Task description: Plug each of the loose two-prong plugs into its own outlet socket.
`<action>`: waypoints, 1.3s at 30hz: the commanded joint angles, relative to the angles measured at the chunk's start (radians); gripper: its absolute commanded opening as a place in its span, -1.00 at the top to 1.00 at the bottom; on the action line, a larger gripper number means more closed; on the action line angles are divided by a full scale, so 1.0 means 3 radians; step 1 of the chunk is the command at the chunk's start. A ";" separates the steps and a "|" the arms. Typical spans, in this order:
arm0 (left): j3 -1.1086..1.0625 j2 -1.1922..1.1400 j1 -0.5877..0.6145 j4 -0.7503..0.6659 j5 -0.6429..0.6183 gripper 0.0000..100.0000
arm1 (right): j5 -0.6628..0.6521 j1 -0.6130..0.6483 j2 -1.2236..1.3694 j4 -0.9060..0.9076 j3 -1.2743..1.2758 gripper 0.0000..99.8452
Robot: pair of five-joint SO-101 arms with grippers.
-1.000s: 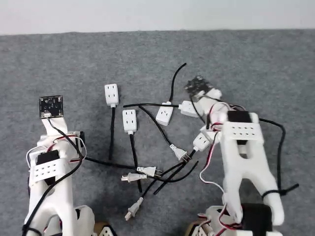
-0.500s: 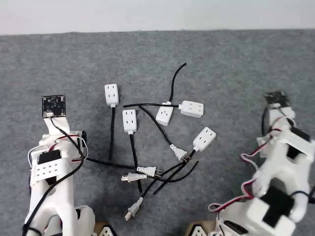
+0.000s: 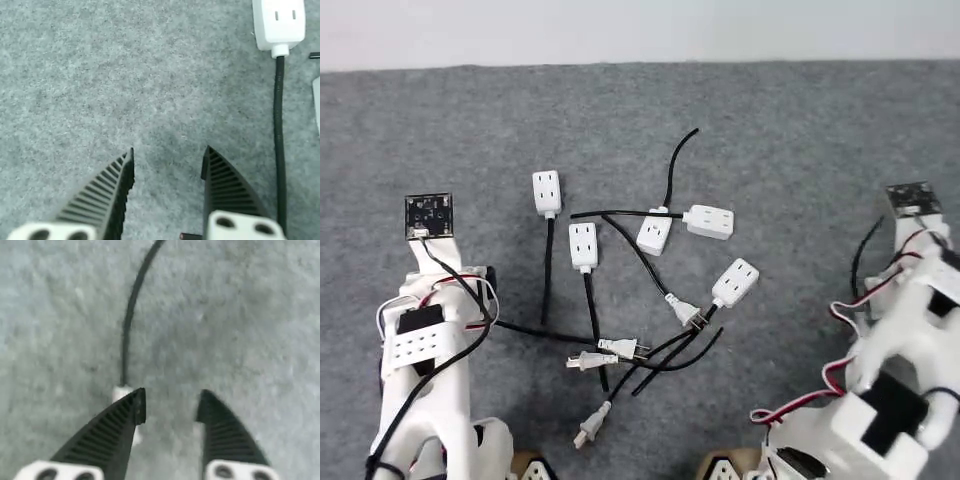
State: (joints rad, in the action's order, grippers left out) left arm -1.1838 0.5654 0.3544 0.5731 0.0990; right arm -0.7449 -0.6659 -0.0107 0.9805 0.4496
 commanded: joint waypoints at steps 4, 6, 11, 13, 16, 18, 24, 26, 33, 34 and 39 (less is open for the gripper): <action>0.0028 0.0082 -0.0036 -0.0072 0.0026 0.57 | -0.0041 -0.0284 -0.0018 0.0120 -0.0199 0.99; 0.0028 0.0082 -0.0036 -0.0072 0.0026 0.57 | -0.0041 -0.0289 0.0141 0.0120 -0.0205 0.98; 0.0028 0.0082 -0.0036 -0.0077 0.0026 0.57 | 0.0153 -0.0222 0.0151 0.0156 -0.0215 0.98; 0.0028 0.0077 -0.0036 -0.0077 0.0026 0.57 | 0.0322 -0.0161 0.0008 0.0274 -0.0199 0.98; 0.0028 0.0077 -0.0036 -0.0077 0.0026 0.57 | 0.0389 0.0038 -0.0151 0.0504 -0.0199 0.98; 0.0028 0.0077 -0.0036 -0.0077 0.0026 0.57 | 0.0409 0.0182 -0.0156 0.0591 -0.0199 0.96; 0.0028 0.0077 -0.0036 -0.0072 0.0026 0.57 | 0.0481 0.0366 0.0233 0.0335 -0.0199 0.68; 0.0028 0.0077 -0.0036 -0.0072 0.0026 0.57 | 0.0476 0.0366 0.0427 0.0197 -0.0215 0.68; 0.0028 0.0077 -0.0036 -0.0072 0.0026 0.57 | 0.0471 0.0371 0.0872 -0.0013 -0.0245 0.80; 0.0028 0.0077 -0.0036 -0.0072 0.0026 0.57 | 0.0471 0.0366 0.0892 -0.0049 -0.0251 0.87; 0.0028 0.0077 -0.0036 -0.0077 0.0026 0.57 | 0.0455 0.0350 0.0862 0.0038 -0.0332 0.99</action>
State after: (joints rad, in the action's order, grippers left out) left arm -1.1838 0.5654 0.3544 0.5731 0.0990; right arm -0.6114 -0.5738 0.2501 0.9881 0.3759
